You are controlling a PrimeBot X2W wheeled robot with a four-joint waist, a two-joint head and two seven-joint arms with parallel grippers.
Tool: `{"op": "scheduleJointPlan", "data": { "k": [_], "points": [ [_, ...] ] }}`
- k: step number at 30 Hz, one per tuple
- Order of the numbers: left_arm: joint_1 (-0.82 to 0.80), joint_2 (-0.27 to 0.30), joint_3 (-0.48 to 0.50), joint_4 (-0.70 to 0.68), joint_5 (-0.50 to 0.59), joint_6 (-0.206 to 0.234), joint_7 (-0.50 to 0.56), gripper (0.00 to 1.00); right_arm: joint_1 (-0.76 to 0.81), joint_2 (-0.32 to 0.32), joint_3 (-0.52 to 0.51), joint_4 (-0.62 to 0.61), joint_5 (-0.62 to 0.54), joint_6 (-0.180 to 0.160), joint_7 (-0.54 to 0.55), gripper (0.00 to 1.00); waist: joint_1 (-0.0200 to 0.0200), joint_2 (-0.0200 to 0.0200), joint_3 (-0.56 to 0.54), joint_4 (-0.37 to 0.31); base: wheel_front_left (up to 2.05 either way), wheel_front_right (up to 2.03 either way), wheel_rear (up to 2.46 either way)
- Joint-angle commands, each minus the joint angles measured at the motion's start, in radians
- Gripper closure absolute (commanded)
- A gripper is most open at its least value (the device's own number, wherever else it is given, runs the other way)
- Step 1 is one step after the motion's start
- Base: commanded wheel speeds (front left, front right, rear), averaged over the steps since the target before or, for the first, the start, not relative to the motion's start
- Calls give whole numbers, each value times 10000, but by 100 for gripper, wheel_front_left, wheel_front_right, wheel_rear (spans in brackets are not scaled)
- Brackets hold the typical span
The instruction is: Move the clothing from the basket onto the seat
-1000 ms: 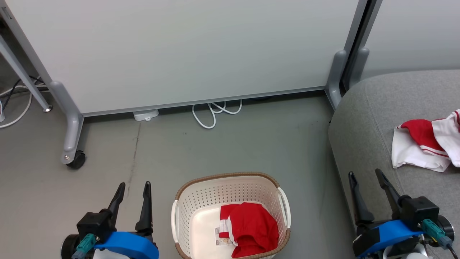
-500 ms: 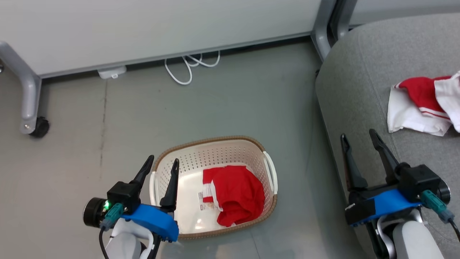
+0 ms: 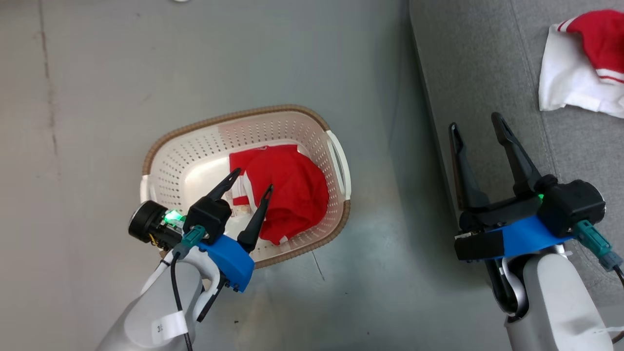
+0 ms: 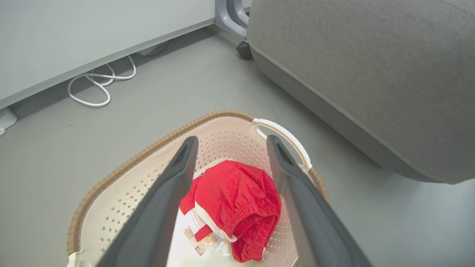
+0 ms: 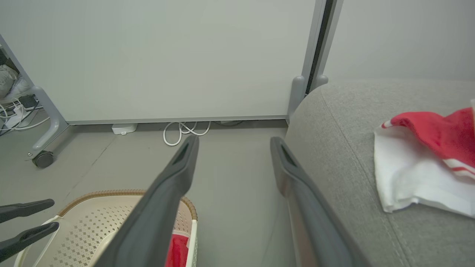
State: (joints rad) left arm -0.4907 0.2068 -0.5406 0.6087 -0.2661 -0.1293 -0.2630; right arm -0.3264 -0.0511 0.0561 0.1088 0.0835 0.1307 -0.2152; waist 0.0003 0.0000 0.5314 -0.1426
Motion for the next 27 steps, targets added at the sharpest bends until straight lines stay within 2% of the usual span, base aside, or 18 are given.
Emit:
{"op": "scheduleJointPlan", "data": {
  "k": [1,11,16,27],
  "points": [
    [-404,165,-345,210,14,-16,-27,0,-245,12,44,-21,103,1,-101,0,-3,0,895,-486,0,0,0],
    [-2109,1057,-2260,1471,-397,-13,-27,0,-843,14,484,194,751,1,-452,0,-3,0,2317,-1127,0,0,0],
    [-2721,1543,-3273,2320,-1121,-13,38,0,-1139,14,818,301,1268,1,-502,0,-3,0,2947,-1652,0,0,0],
    [-3781,2074,-4911,3142,-2048,-13,875,0,-1240,14,1164,-126,2044,1,-511,0,-3,0,3713,-2269,0,0,0]
  ]
}}
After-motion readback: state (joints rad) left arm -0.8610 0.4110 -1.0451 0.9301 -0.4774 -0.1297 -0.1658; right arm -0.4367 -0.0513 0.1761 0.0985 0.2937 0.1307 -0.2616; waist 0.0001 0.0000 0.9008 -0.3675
